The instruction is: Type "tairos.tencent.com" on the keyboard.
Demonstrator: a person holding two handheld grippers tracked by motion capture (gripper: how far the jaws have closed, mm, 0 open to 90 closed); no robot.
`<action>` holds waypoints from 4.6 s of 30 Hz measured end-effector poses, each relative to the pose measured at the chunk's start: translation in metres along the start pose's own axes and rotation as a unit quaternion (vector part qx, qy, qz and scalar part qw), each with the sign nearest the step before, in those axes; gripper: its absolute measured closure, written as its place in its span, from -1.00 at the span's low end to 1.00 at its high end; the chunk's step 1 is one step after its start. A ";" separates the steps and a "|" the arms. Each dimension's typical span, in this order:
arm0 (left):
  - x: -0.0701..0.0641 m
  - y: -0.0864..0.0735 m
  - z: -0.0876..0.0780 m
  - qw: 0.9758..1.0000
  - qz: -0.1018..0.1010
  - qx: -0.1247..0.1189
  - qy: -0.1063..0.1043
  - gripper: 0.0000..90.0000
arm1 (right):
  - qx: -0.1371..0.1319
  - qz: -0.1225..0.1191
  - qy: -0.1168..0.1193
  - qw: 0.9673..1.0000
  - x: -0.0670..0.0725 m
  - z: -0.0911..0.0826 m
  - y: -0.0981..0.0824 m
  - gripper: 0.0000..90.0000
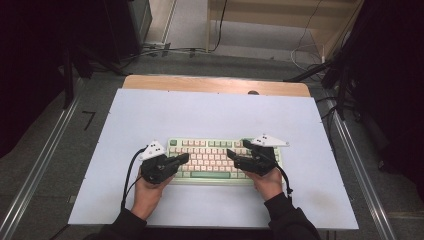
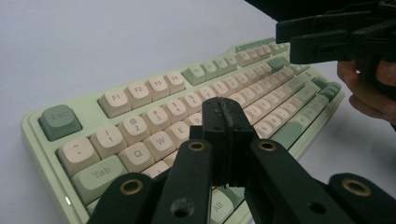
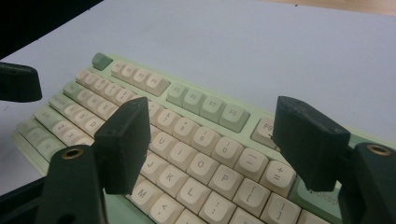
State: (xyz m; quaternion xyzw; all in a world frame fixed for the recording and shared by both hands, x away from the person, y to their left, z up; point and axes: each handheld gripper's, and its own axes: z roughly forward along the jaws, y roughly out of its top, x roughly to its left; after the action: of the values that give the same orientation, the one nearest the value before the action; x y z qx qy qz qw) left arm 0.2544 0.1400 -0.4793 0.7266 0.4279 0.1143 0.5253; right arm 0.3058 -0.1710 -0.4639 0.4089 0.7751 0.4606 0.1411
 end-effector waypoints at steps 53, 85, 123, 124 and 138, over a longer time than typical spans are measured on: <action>0.003 -0.006 0.023 0.996 0.013 0.060 0.058 1.00 | 0.009 -0.001 0.000 1.000 0.002 0.004 -0.001 -0.42; 0.026 0.001 -0.006 0.994 -0.068 -0.037 0.083 -0.15 | 0.007 -0.004 -0.001 1.000 0.002 0.002 -0.001 -0.41; 0.026 0.000 -0.007 0.993 -0.064 -0.032 0.097 -0.12 | -0.003 -0.002 -0.010 1.000 0.000 -0.005 -0.004 0.94; 0.026 0.000 -0.007 0.993 -0.064 -0.033 0.096 -0.11 | -0.003 -0.001 -0.010 1.000 -0.001 -0.005 -0.005 0.94; 0.026 0.000 -0.007 0.993 -0.063 -0.031 0.095 -0.11 | 0.017 -0.006 0.002 1.000 0.001 -0.013 -0.011 0.94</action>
State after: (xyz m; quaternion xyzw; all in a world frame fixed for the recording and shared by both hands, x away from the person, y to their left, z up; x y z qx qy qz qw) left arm 0.2655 0.1644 -0.4838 0.6672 0.5170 0.1629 0.5110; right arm 0.2916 -0.1804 -0.4662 0.4054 0.7856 0.4473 0.1358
